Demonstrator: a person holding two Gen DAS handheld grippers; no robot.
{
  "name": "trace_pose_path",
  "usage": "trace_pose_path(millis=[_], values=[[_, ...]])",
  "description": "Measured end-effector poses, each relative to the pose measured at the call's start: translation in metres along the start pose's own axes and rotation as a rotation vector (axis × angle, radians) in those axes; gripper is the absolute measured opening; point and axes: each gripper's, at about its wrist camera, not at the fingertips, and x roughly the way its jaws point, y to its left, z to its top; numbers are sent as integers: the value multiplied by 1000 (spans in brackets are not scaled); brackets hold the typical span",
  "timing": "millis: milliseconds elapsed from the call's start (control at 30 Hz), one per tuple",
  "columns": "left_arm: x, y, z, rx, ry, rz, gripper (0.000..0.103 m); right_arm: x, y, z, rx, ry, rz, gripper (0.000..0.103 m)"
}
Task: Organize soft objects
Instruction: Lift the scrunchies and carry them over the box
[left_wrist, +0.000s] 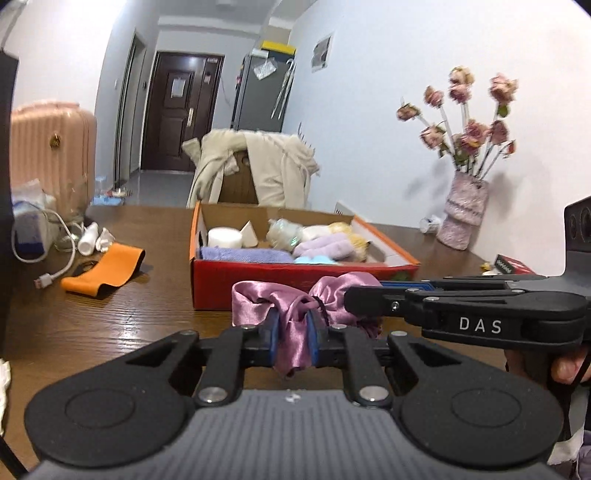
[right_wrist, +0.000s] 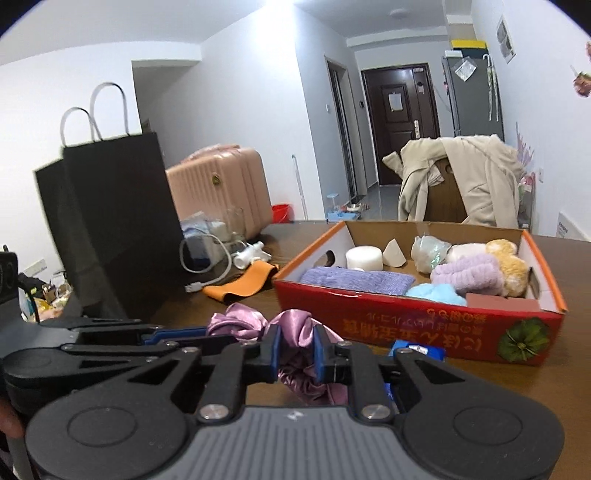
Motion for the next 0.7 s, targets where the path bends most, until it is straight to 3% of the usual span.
trace_pose_path(millis=[400, 700], values=[[-85, -57, -10, 63, -99, -63, 16, -119, 36, -23, -9, -133, -35, 17], [-115, -77, -16, 89, -141, -79, 16, -158, 49, -33, -30, -182, -47, 17]])
